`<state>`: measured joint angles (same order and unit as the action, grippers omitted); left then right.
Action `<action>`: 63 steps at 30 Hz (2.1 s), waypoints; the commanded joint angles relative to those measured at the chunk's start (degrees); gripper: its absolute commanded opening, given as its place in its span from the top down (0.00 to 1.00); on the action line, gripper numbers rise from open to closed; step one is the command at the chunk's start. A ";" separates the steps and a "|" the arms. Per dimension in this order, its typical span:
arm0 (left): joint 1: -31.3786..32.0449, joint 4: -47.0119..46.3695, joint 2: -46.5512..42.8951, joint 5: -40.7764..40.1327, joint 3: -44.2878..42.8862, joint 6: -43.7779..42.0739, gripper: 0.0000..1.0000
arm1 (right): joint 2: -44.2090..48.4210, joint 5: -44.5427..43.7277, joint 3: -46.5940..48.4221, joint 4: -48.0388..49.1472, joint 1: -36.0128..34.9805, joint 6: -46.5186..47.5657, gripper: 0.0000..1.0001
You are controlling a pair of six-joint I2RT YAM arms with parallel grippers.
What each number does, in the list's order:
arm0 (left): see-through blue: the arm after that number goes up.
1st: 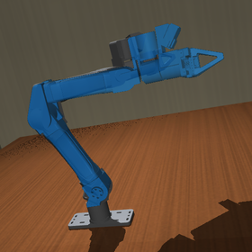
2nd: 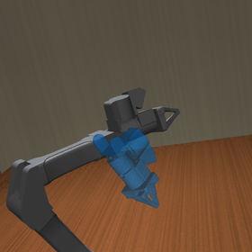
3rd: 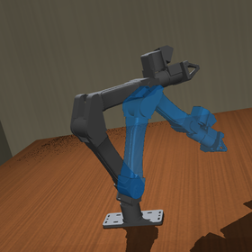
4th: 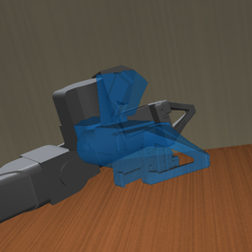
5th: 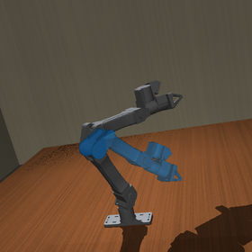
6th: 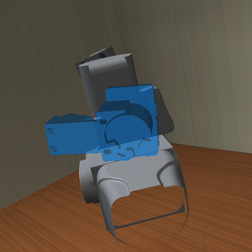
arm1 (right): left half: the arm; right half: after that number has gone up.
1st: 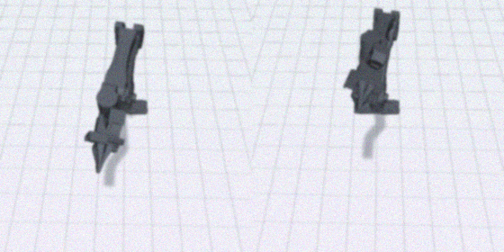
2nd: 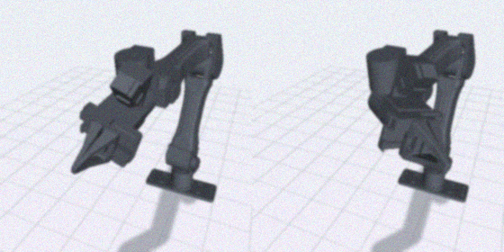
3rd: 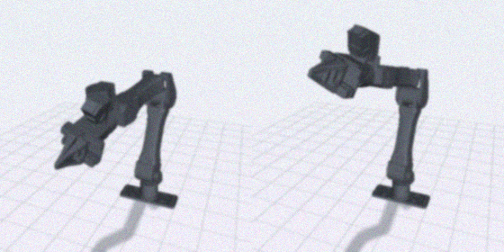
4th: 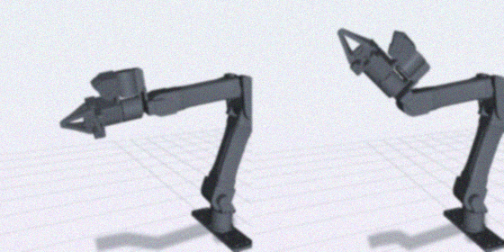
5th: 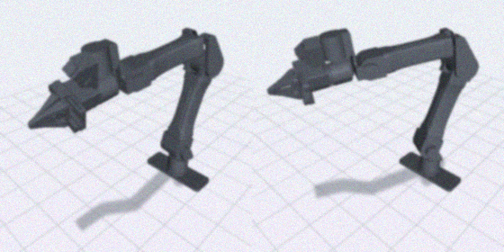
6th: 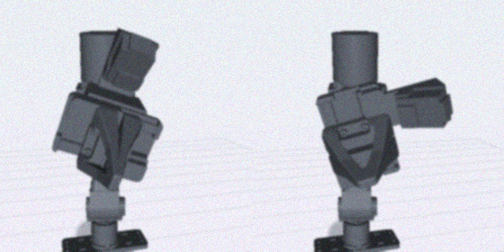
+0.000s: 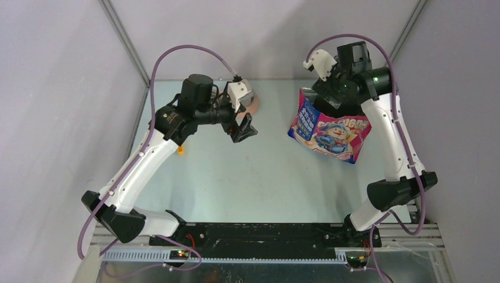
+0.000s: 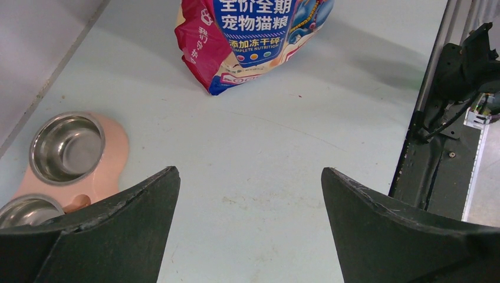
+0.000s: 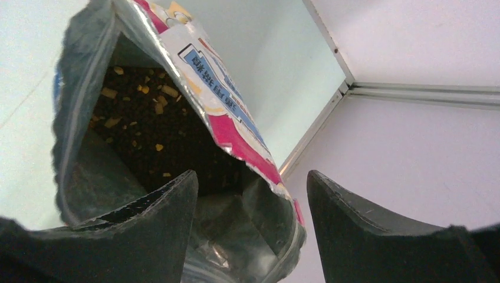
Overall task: Serve the pet food
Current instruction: Adjust the pet food bag at the center of the board.
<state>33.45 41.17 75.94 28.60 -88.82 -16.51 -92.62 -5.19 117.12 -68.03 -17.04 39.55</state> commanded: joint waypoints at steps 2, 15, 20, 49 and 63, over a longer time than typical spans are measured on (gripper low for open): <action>-0.32 -1.56 -1.67 -0.11 0.28 -0.31 0.02 | -2.38 -5.55 -2.02 6.20 0.06 2.43 0.29; -0.32 -1.85 -2.19 -0.29 1.72 -0.97 0.02 | -5.39 -11.38 -5.31 13.22 0.36 1.10 0.69; -0.32 -2.14 -2.50 -0.58 2.14 -1.06 0.02 | -3.95 -17.39 -6.64 21.69 2.75 0.53 1.00; -2.20 -0.92 -5.28 -4.37 3.45 -1.67 0.01 | -1.07 -29.67 -13.72 42.21 -6.22 -5.03 1.00; -3.76 -1.36 -4.70 1.68 4.86 -1.36 0.02 | -1.15 -29.05 -14.04 39.39 -9.64 -8.97 1.00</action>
<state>29.93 41.06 71.11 25.32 -83.13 -16.99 -97.58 -35.20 101.25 -37.47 -26.00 32.32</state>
